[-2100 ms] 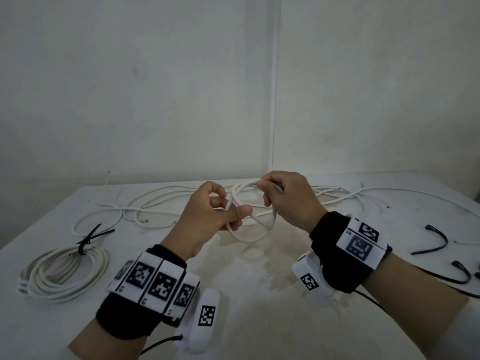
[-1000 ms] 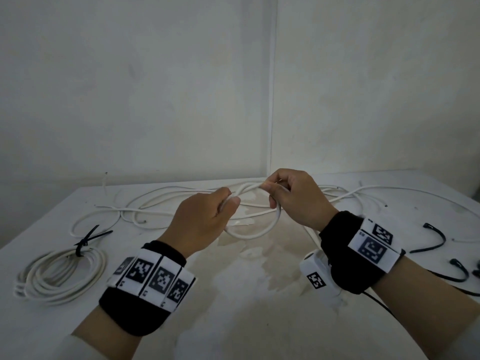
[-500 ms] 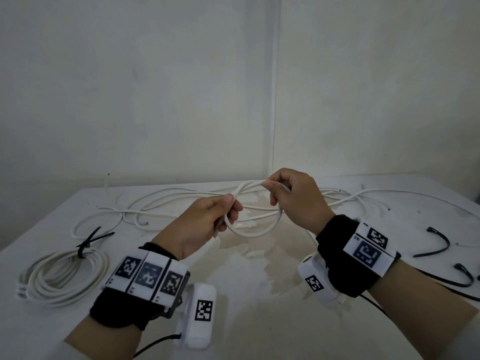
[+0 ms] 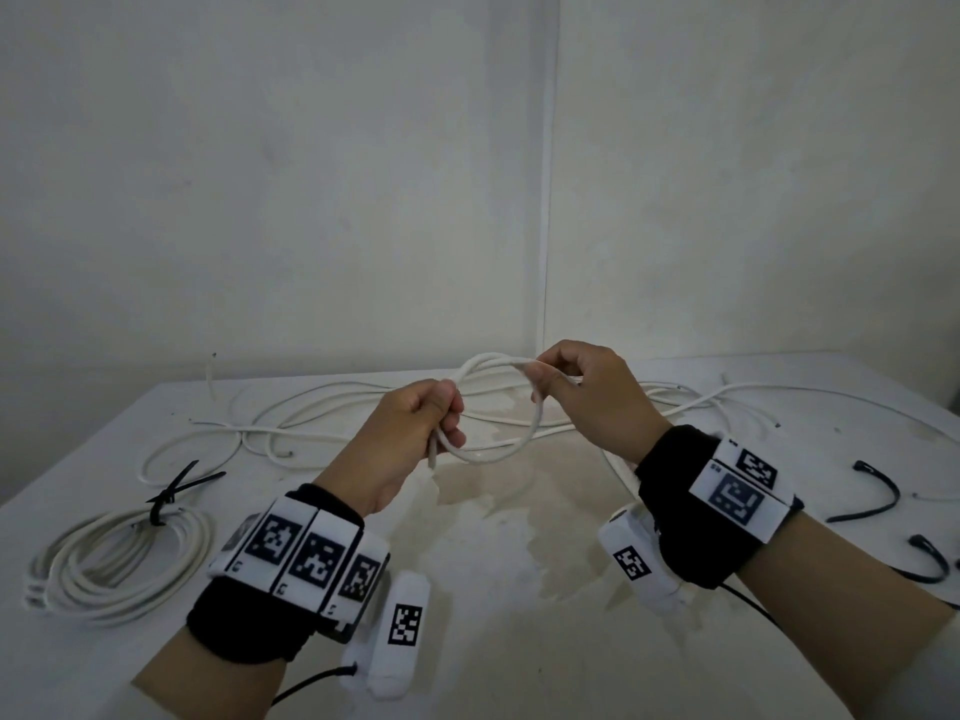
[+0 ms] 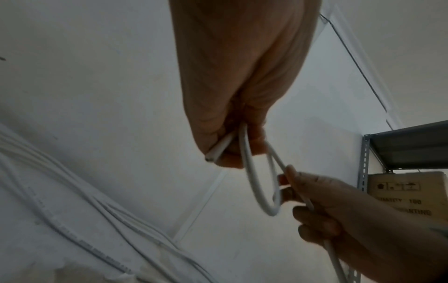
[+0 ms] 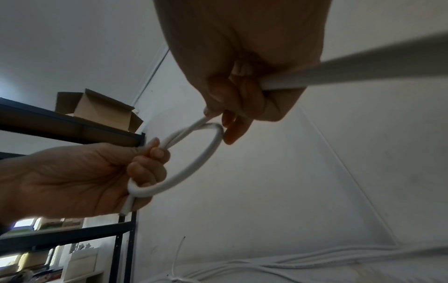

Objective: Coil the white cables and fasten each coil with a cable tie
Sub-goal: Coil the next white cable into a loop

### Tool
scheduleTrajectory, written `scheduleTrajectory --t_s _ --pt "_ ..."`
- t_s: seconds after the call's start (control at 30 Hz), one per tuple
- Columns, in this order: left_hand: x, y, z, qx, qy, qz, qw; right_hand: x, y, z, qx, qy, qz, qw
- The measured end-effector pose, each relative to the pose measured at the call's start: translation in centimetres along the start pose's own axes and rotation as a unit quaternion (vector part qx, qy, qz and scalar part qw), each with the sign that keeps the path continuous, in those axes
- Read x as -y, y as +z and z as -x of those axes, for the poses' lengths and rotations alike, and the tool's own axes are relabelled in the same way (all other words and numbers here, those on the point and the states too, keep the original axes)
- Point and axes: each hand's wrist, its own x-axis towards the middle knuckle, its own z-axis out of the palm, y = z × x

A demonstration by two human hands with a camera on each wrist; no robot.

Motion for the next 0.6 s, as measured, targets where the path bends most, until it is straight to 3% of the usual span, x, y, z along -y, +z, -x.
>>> scheduleTrajectory --t_s 0.13,0.3,0.43,0.5,0.6 --pt "0.3 -1.0 -0.4 -0.054 0.005 0.025 0.998 -1.9 -1.0 0.0 0.016 -0.003 0.075 0.997" --pt "0.6 -3.8 -1.3 -0.143 0.006 0.049 0.989 -4.8 -3.3 -0.4 -0.038 -0.017 0.189 0.981" --pt "0.7 -5.7 -1.2 -0.171 0.009 0.021 0.985 -5.6 -4.7 -0.8 -0.045 -0.011 0.166 0.985" --pt "0.9 -6.3 -1.4 -0.184 0.006 0.014 0.983 -5.0 -4.4 -0.5 -0.001 -0.039 0.164 0.986" --pt "1.1 -7.3 -1.6 -0.195 0.002 0.012 0.981 -4.5 -3.2 -0.5 0.021 -0.146 0.244 0.958"
